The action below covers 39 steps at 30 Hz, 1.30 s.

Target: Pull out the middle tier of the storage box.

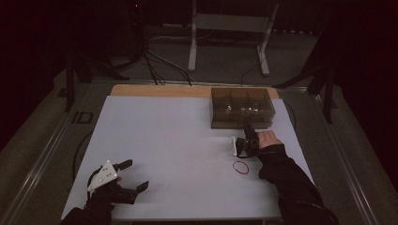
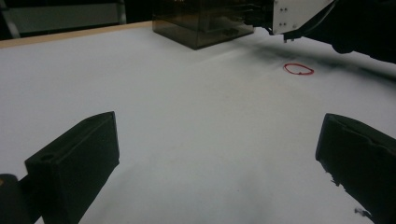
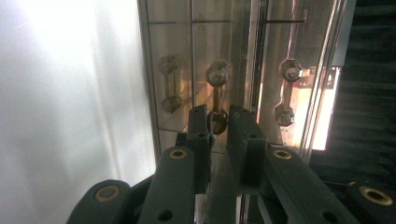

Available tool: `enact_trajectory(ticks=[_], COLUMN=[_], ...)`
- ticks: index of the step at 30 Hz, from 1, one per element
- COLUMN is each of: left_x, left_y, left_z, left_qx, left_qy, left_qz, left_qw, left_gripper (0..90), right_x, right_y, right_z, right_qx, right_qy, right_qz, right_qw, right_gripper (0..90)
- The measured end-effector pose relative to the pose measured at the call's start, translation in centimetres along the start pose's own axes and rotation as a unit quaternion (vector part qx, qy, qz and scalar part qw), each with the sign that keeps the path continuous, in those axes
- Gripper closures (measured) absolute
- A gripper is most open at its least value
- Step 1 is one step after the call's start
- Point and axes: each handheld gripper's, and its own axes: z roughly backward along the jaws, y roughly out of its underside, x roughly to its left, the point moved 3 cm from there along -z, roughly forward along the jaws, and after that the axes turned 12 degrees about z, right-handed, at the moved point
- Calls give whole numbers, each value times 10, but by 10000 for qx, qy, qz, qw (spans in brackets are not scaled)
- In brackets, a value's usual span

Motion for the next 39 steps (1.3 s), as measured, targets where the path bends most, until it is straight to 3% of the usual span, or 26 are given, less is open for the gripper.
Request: enact_trajectory(ticks=[17, 25, 29, 31, 34, 39], left_x=[0, 0, 0, 0, 0, 0], left_y=[1, 0, 1, 0, 1, 1], left_z=[-1, -1, -1, -1, -1, -1], left_qx=[32, 20, 29, 16, 33, 41], left_qy=[-13, -15, -18, -17, -10, -9], left_qz=[-11, -11, -16, -10, -11, -12], left_qw=[10000, 10000, 10000, 10000, 10000, 10000], left_gripper=[11, 11, 11, 11, 11, 11], right_x=[-2, -4, -6, -8, -11, -17], right_y=[2, 2, 3, 4, 6, 12], right_z=[1, 4, 6, 8, 10, 13], right_qx=[-114, -314, -509, -687, -761, -980], right_qy=[-136, -238, -428, -488, -534, -747], right_qz=[-77, -280, -546, -621, -663, -842], right_qw=[9998, 9988, 9963, 9945, 9935, 9888], right_gripper=[785, 658, 599, 578, 559, 525])
